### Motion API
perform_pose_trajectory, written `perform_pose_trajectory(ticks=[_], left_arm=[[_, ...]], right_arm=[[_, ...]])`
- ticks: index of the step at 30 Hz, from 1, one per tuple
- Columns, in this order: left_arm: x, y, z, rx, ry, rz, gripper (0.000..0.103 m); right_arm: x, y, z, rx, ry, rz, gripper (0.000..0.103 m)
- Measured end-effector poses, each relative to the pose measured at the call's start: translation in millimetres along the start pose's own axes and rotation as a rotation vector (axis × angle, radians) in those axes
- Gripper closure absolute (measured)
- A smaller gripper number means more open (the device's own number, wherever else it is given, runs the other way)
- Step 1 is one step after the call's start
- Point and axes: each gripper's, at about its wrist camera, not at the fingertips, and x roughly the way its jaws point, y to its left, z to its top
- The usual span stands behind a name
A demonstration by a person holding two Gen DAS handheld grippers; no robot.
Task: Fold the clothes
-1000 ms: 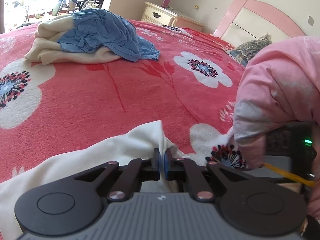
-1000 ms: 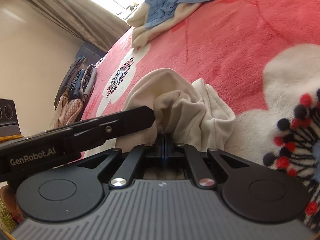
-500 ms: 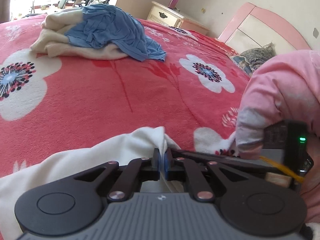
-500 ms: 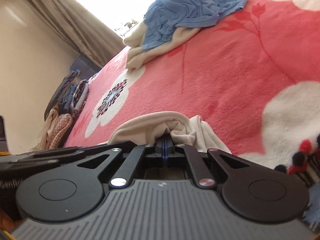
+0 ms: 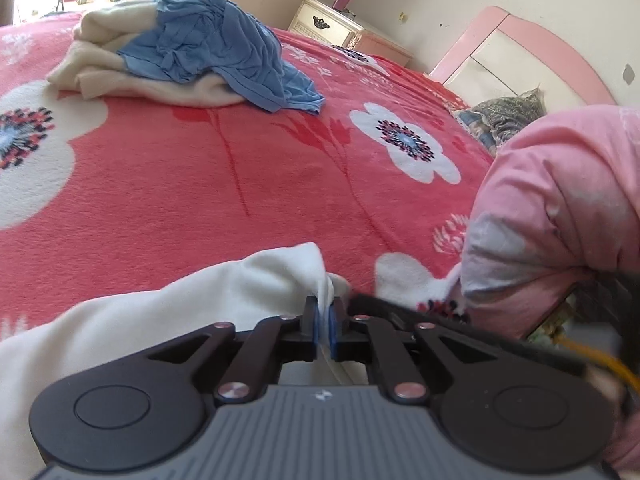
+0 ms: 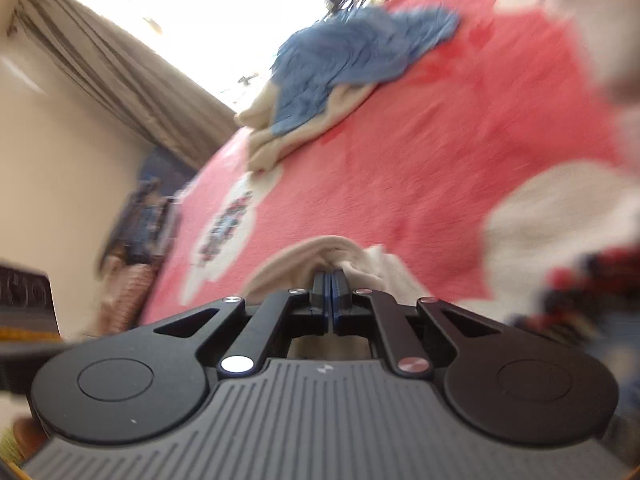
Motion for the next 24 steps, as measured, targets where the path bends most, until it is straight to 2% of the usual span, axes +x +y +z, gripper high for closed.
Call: perform_pose_trajectory(ticks=[1, 2, 4, 7, 10, 13, 16, 20, 22, 24], left_arm=[[5.2, -1.1, 0.7, -0.006, 0.003, -0.004, 0.093], [11.1, -0.7, 1.6, -0.020, 0.007, -0.010, 0.086], [23.8, 6.4, 3.2, -0.091, 0.023, -0.054, 0.076], [32.3, 16.7, 8.7, -0.198, 0.034, -0.108, 0.067], [18.4, 24.2, 13.5, -0.281, -0.005, -0.143, 0.060], [-7.0, 28.9, 12.1, -0.302, -0.035, -0.137, 0.058], [-42.3, 31.7, -3.9, -0.278, -0.039, -0.100, 0.058], [-91.9, 36.6, -43.0, -0.236, -0.018, -0.015, 0.057], [-112.0, 40.5, -66.7, -0.228, 0.003, 0.030, 0.057], [-129.8, 44.3, -89.1, -0.215, 0.006, 0.087, 0.057]], right_arm=[[-12.2, 5.2, -4.2, -0.036, -0.015, -0.033, 0.100], [-23.8, 9.8, -9.3, -0.069, -0.030, -0.065, 0.100], [-45.1, 16.2, -19.9, -0.120, -0.055, -0.124, 0.100], [-66.5, 11.5, -32.4, -0.099, -0.052, -0.162, 0.100], [-83.3, 8.9, -39.4, -0.094, -0.058, -0.190, 0.100], [-91.6, 15.2, -37.5, -0.134, -0.076, -0.191, 0.100], [-80.6, 32.6, -29.7, -0.233, -0.067, -0.168, 0.100], [-45.4, 65.4, -25.9, -0.444, -0.015, -0.138, 0.100], [-21.3, 69.8, -30.8, -0.533, 0.042, -0.164, 0.101], [-2.5, 61.4, -37.5, -0.577, 0.121, -0.254, 0.103]])
